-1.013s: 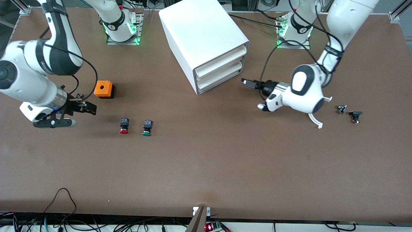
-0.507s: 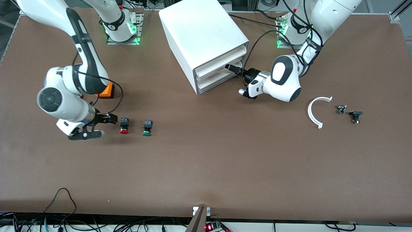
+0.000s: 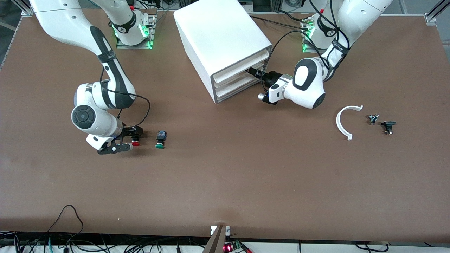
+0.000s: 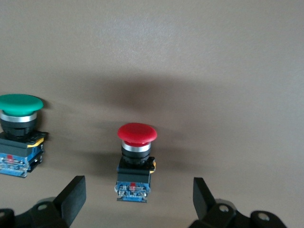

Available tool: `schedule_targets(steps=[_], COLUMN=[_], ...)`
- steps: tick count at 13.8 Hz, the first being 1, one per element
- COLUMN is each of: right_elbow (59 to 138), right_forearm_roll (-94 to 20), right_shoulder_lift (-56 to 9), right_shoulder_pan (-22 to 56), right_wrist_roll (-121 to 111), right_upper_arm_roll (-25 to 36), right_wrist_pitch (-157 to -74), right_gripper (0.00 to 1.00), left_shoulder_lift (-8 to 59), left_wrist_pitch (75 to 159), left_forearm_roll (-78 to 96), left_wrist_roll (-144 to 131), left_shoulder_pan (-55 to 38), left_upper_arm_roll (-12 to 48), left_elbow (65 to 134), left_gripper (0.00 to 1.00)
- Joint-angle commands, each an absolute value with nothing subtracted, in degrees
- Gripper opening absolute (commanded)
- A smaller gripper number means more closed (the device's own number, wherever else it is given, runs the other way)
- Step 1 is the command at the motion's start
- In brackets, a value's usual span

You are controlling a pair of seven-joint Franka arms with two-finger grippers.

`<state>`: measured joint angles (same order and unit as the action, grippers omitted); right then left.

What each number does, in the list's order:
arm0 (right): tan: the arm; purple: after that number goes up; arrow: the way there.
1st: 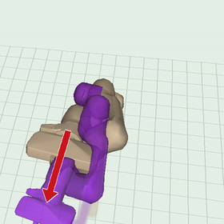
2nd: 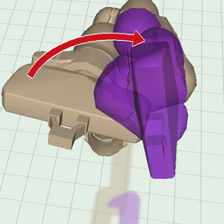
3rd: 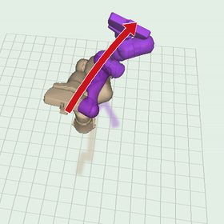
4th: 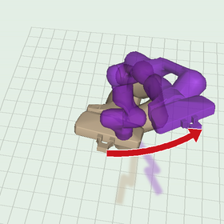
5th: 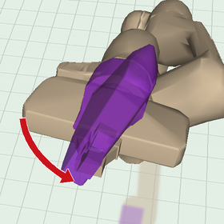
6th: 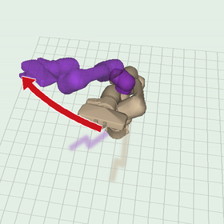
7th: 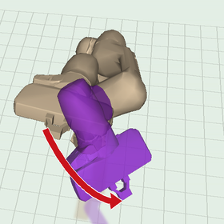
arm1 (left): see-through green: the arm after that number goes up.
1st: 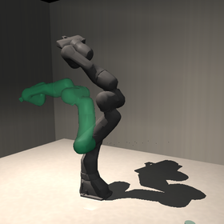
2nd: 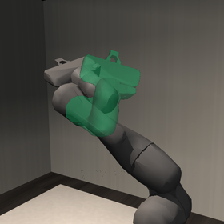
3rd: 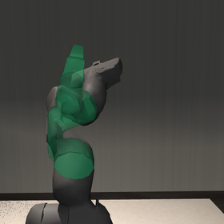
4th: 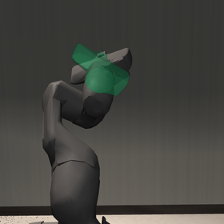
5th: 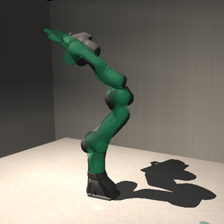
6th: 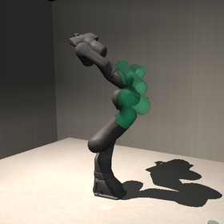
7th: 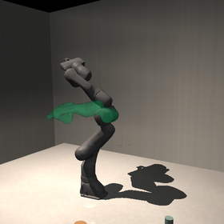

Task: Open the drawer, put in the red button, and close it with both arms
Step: 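Pull the drawer open with the left gripper while the right gripper grasps the red button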

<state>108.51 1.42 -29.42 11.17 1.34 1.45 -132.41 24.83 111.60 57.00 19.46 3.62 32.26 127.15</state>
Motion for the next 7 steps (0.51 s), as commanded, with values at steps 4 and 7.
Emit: schedule_targets(steps=[4,7], right_elbow=[116.0,116.9], right_forearm_roll=[1.2,1.2], right_shoulder_lift=[-28.7,-29.4], right_shoulder_pan=[11.1,11.0], right_wrist_roll=[1.5,1.5], right_upper_arm_roll=[1.1,1.1], right_wrist_pitch=[-140.8,-142.9], right_gripper=[1.0,0.96], left_shoulder_lift=[22.4,21.4], left_wrist_pitch=[112.0,113.4], left_forearm_roll=[55.5,47.9], left_wrist_roll=[20.7,20.8], left_shoulder_pan=[5.4,6.9], left_upper_arm_roll=[31.4,23.9], left_elbow=[128.2,122.9], left_gripper=[0.0,0.0])
